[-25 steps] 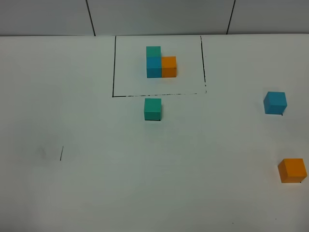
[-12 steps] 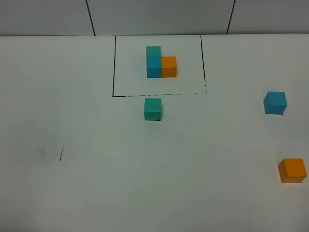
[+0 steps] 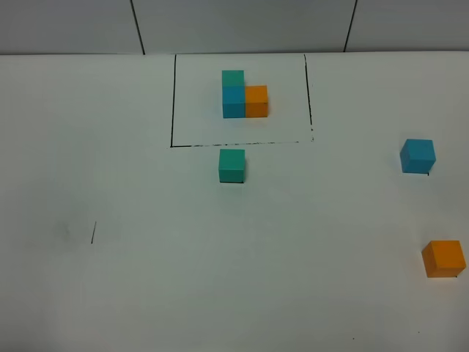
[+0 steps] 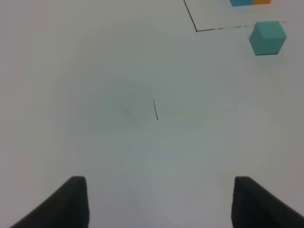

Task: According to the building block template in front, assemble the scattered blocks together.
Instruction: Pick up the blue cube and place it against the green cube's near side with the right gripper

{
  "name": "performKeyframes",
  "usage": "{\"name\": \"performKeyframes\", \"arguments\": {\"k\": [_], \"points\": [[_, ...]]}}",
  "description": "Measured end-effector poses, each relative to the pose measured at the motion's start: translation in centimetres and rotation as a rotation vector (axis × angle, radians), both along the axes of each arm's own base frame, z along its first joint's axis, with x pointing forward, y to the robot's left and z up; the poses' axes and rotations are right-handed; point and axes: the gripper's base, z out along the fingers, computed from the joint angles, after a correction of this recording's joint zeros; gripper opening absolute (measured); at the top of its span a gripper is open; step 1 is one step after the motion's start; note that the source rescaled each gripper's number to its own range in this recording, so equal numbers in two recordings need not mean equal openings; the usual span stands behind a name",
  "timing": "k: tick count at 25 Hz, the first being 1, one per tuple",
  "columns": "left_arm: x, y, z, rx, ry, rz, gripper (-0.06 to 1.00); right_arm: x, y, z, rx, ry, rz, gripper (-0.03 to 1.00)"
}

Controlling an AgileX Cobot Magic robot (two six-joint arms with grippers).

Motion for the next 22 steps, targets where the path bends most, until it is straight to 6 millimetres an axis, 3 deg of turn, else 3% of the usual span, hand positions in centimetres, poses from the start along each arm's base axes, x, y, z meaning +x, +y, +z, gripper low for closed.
{"name": "performKeyframes", "arguments": {"k": [22], "points": [[0.00, 0.01, 0.00, 0.001, 0.000, 0.001, 0.36, -0.12, 0.05, 0.20, 0.008, -0.005, 0.002, 0.77]]}}
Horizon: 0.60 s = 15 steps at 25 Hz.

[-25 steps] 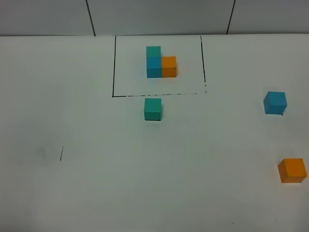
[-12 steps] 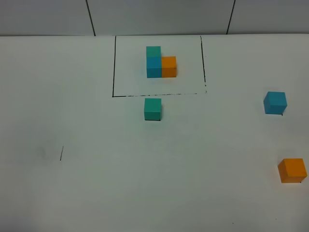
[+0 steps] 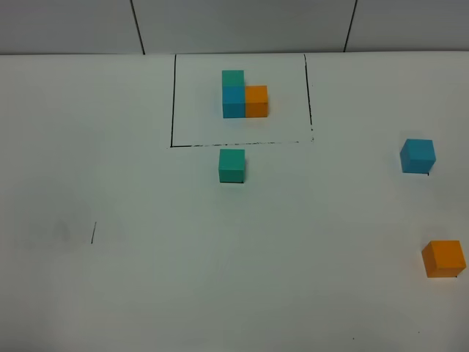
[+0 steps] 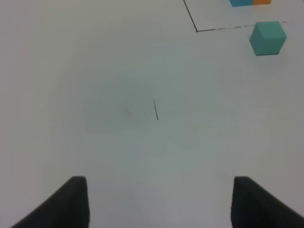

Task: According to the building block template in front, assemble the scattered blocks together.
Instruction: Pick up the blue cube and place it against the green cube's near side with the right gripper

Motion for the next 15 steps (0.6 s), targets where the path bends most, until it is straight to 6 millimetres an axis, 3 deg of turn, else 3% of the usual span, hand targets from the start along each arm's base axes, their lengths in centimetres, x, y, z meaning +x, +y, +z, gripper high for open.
{"name": "performKeyframes", "arguments": {"k": [6, 15], "points": [[0.0, 0.0, 0.0, 0.000, 0.000, 0.000, 0.36, 1.4, 0.0, 0.8, 0.012, 0.160, -0.001, 0.77], [0.0, 0.0, 0.0, 0.000, 0.000, 0.000, 0.36, 8.2, -0.1, 2.0, 0.014, 0.479, -0.003, 0.77]]}}
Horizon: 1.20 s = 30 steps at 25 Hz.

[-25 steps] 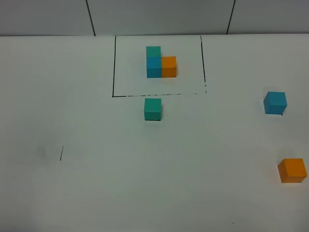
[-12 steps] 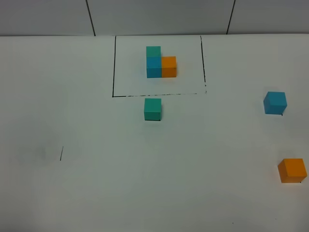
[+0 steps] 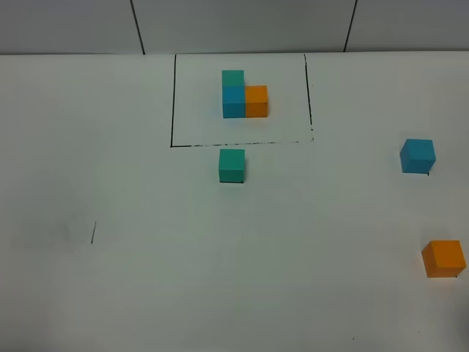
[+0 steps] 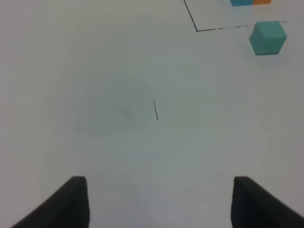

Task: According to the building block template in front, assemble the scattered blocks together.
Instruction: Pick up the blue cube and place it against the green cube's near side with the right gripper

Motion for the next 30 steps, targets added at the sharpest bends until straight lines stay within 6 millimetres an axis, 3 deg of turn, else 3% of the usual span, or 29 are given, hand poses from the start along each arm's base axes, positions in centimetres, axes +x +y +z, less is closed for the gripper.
{"name": "performKeyframes", "arguments": {"k": [5, 9, 13, 19, 25, 30], "points": [[0.0, 0.0, 0.0, 0.000, 0.000, 0.000, 0.36, 5.4, -0.1, 0.8, -0.001, 0.060, -0.009, 0.77], [0.0, 0.0, 0.0, 0.000, 0.000, 0.000, 0.36, 10.8, -0.2, -0.2, 0.014, 0.126, -0.018, 0.77], [0.0, 0.0, 0.0, 0.000, 0.000, 0.000, 0.36, 16.2, 0.4, -3.0, 0.038, 0.216, -0.008, 0.77], [0.0, 0.0, 0.0, 0.000, 0.000, 0.000, 0.36, 23.4, 3.7, -6.6, 0.019, 0.259, 0.063, 0.77], [0.0, 0.0, 0.0, 0.001, 0.000, -0.001, 0.36, 28.9, 4.6, -10.1, -0.059, 0.330, 0.040, 0.77], [0.0, 0.0, 0.0, 0.002, 0.000, -0.001, 0.36, 30.8, 4.5, -12.6, -0.117, 0.379, 0.053, 0.77]]}}
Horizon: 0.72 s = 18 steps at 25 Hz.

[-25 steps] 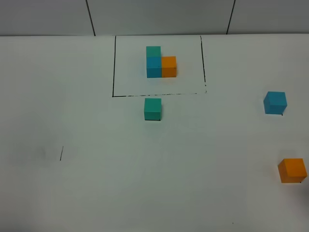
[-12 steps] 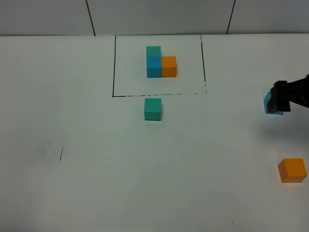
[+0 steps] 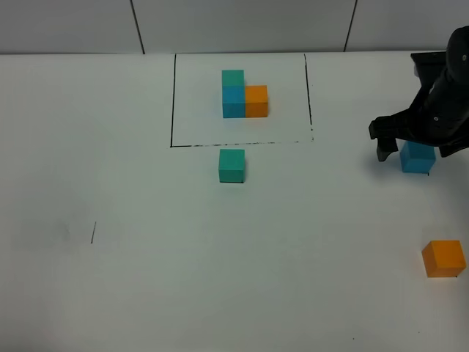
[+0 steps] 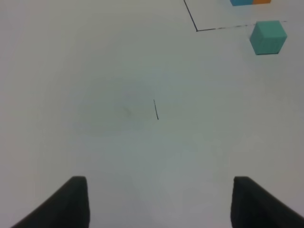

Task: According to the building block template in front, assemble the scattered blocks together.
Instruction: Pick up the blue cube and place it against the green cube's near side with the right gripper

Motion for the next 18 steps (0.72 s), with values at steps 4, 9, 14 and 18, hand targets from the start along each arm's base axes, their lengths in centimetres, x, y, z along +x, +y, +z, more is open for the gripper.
{"name": "performKeyframes", "arguments": {"k": [4, 9, 14, 18], "points": [[0.0, 0.0, 0.0, 0.000, -0.001, 0.000, 0.36, 0.9, -1.0, -0.9, -0.012, 0.010, -0.019, 0.77], [0.0, 0.0, 0.0, 0.001, -0.001, 0.000, 0.36, 1.2, -3.5, -1.3, -0.008, 0.013, -0.040, 0.77], [0.0, 0.0, 0.0, 0.001, -0.001, 0.000, 0.36, 1.5, -4.2, -1.4, 0.029, -0.011, -0.038, 0.77], [0.0, 0.0, 0.0, 0.001, -0.001, 0.000, 0.36, 1.8, -4.3, -1.6, 0.032, -0.023, -0.036, 0.77]]}}
